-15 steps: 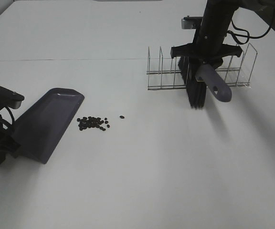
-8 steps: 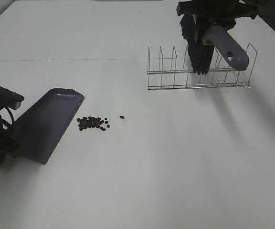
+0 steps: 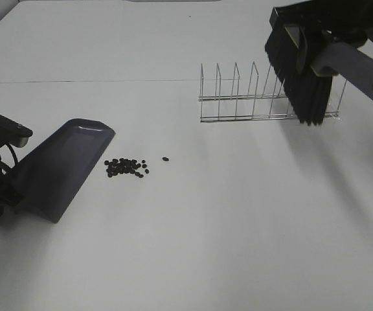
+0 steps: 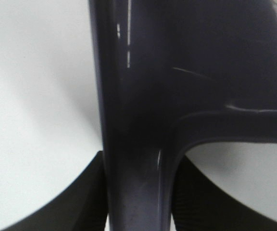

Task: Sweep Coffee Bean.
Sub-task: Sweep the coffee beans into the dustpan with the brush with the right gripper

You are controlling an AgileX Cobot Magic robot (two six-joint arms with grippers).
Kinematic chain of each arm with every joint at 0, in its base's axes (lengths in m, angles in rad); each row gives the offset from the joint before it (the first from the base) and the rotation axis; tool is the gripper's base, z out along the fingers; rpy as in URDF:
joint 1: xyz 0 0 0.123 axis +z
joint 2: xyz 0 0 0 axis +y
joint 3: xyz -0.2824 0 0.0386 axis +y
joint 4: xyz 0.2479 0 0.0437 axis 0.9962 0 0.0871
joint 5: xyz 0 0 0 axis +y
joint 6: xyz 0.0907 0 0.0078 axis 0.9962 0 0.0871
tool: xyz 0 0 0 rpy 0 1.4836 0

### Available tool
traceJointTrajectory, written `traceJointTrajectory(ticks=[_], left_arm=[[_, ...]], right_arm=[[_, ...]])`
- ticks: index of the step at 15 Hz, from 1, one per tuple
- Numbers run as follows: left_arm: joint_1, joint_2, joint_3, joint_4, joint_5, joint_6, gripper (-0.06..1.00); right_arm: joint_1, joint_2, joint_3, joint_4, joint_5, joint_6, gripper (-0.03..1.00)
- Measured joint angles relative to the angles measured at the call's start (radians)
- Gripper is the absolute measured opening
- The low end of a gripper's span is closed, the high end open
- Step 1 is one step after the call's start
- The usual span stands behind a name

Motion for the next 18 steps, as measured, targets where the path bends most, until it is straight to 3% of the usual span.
traceJointTrajectory(ticks=[3, 10, 12, 18], left_arm=[[-0.005, 0.053, -0.114, 0.007, 0.119, 0.0, 0.33], [-0.127, 0.156, -0.245, 0.03, 0.207, -0.008, 0.33], [-0.139, 0.172, -0.259, 0.027, 0.234, -0.017, 0.33], [-0.139, 0.178, -0.267, 0.013, 0.261, 0.0, 0.34]], right_arm=[[0.076, -0.062, 0.209, -0.05, -0.049, 0.039, 0.35], [0.224, 0.04, 0.228, -0.16, -0.048, 0.082, 0.35], [0.259, 0.106, 0.19, -0.179, -0.022, 0.084, 0.35], [0.394, 0.395, -0.156, -0.232, -0.002, 0.085, 0.35]])
